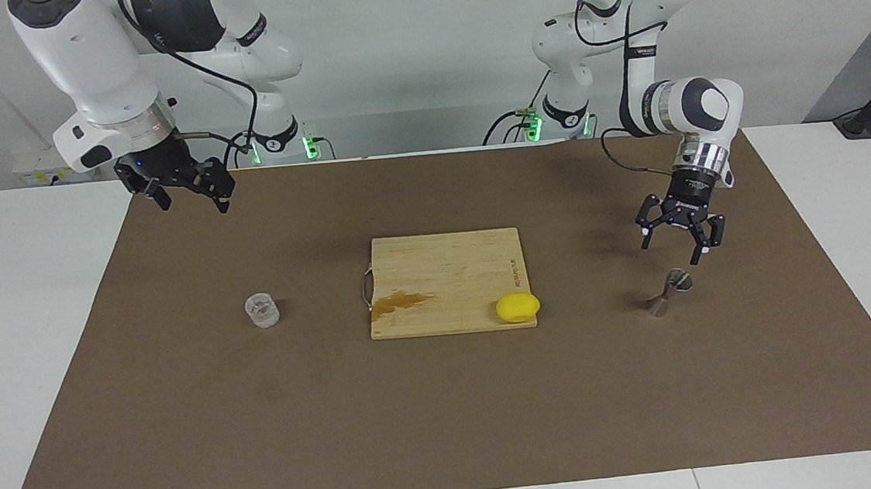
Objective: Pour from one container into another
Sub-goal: 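Reach the left gripper to the steel cup and close on it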
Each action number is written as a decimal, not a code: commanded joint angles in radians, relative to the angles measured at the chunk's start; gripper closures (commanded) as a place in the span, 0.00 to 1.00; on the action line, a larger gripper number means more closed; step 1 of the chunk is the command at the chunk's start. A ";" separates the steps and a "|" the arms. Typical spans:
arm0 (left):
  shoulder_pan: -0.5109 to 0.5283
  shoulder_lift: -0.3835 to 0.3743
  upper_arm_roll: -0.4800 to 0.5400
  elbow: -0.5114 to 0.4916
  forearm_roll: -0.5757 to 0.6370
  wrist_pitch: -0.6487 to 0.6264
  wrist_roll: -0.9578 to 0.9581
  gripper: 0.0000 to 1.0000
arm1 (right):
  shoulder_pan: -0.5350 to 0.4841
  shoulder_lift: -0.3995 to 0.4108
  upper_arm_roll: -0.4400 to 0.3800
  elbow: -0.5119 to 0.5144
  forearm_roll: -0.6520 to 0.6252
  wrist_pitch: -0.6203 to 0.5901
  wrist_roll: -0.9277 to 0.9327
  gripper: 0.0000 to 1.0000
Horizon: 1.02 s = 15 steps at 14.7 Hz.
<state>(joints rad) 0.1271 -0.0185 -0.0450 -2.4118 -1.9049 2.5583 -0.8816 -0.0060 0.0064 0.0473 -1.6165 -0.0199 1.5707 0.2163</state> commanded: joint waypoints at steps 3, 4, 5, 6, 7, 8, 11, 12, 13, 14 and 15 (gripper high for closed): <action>0.000 0.078 -0.006 0.054 -0.180 0.007 0.182 0.00 | -0.012 -0.025 0.006 -0.025 0.023 0.006 0.011 0.00; 0.006 0.089 -0.006 0.059 -0.186 -0.001 0.191 0.00 | -0.012 -0.025 0.006 -0.025 0.023 0.006 0.011 0.00; 0.019 0.094 -0.009 0.063 -0.209 -0.003 0.220 0.00 | -0.014 -0.025 0.006 -0.025 0.023 0.006 0.011 0.00; 0.020 0.098 -0.010 0.066 -0.244 -0.009 0.266 0.01 | -0.014 -0.025 0.006 -0.025 0.023 0.006 0.011 0.00; 0.020 0.101 -0.010 0.068 -0.278 -0.012 0.300 0.01 | -0.012 -0.025 0.006 -0.025 0.023 0.006 0.012 0.00; 0.019 0.101 -0.012 0.069 -0.316 -0.012 0.326 0.01 | -0.012 -0.025 0.006 -0.025 0.023 0.006 0.011 0.00; 0.016 0.101 -0.015 0.076 -0.400 -0.015 0.395 0.01 | -0.012 -0.025 0.006 -0.025 0.023 0.006 0.011 0.00; 0.017 0.101 -0.015 0.077 -0.405 -0.015 0.403 0.01 | -0.012 -0.025 0.006 -0.025 0.023 0.006 0.011 0.00; 0.014 0.106 -0.015 0.082 -0.408 -0.013 0.405 0.01 | -0.014 -0.025 0.006 -0.025 0.023 0.006 0.011 0.00; 0.011 0.120 -0.016 0.103 -0.424 -0.009 0.406 0.01 | -0.014 -0.025 0.006 -0.025 0.023 0.006 0.011 0.00; 0.011 0.126 -0.024 0.112 -0.431 -0.004 0.403 0.01 | -0.014 -0.025 0.006 -0.026 0.023 0.006 0.011 0.00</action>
<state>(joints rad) 0.1353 0.0712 -0.0570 -2.3397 -2.2934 2.5540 -0.5063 -0.0060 0.0064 0.0473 -1.6165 -0.0199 1.5707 0.2163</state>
